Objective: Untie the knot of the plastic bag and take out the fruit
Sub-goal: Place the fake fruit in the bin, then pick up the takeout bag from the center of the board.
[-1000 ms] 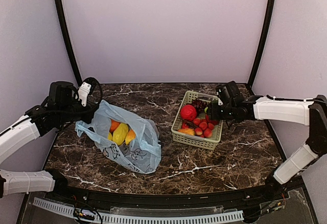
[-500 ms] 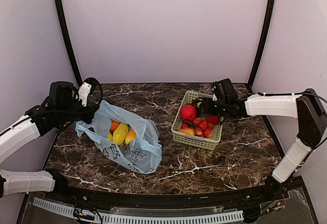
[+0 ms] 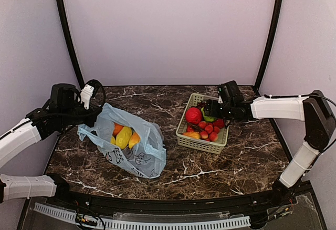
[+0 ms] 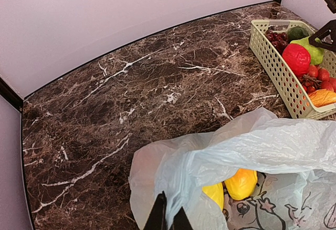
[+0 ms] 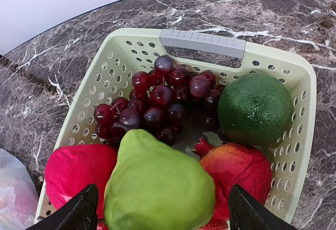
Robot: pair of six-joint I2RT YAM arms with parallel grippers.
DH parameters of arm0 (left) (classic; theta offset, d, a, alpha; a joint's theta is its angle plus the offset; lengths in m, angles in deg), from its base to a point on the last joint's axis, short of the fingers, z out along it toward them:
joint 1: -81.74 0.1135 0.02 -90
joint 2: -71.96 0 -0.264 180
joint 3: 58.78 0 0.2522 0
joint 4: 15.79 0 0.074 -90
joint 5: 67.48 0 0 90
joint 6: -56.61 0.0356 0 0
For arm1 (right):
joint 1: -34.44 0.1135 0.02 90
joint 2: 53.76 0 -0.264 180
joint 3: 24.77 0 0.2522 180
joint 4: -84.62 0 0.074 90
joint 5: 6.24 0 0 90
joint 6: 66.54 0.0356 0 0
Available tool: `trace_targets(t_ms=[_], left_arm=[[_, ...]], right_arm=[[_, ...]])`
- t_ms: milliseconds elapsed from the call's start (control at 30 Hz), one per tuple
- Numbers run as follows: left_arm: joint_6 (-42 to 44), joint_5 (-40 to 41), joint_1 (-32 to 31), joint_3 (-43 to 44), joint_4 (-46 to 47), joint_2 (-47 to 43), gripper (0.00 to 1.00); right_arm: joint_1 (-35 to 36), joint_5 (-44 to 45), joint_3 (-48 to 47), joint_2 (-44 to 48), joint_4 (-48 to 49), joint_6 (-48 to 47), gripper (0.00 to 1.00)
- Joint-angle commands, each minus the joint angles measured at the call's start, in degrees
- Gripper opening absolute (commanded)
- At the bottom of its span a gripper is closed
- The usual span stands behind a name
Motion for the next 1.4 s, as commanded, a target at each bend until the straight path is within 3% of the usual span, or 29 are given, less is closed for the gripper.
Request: trace_targets(t_ms=[0,267,367,467,633,833,1133,1267,1367], left_arm=[[0.32,-0.28,0.14,-0.56,-0.91,-0.28,0.01],[0.46,-0.81,0.14,-0.61,-0.80,-0.51,0.01],[0.99,-5.23,0.14,-1.18,0.25,-1.71,0.01],[1.40,-9.25,0.14,-1.94,1.58,-3.06,0.01],[1.55,-10.44,0.14,-2.12,2.21,-3.14,0.01],[1.40,-10.64,0.14,-1.97,1.99,-2.73,0.01],[1.22,-10.46,0.14,-1.85,1.66,-2.57,0.01],[1.34,-10.32,0.14,-1.81,1.55,-2.38,0.01],[1.33,-10.21,0.14,-1.67,1.60,-1.83,0.01]], right_arm=[[-0.41,0.60,-1.11,-0.19,1.48,0.12,0.85],[-0.41,0.53,0.11,2.36,2.61,-2.68,0.87],[-0.12,-2.09,2.99,6.79,6.64,-7.59,0.87],[0.99,-10.27,4.84,12.17,10.25,-15.60,0.89],[5.44,-25.42,1.21,14.44,6.98,-24.33,0.91],[14.11,-31.55,-5.56,9.75,2.86,-26.72,0.99],[21.18,-36.17,-13.27,-1.27,3.11,-27.00,0.99],[22.43,-38.18,-15.88,-4.99,1.07,-26.77,0.96],[23.29,-39.27,-17.74,-7.12,-0.79,-27.15,0.89]])
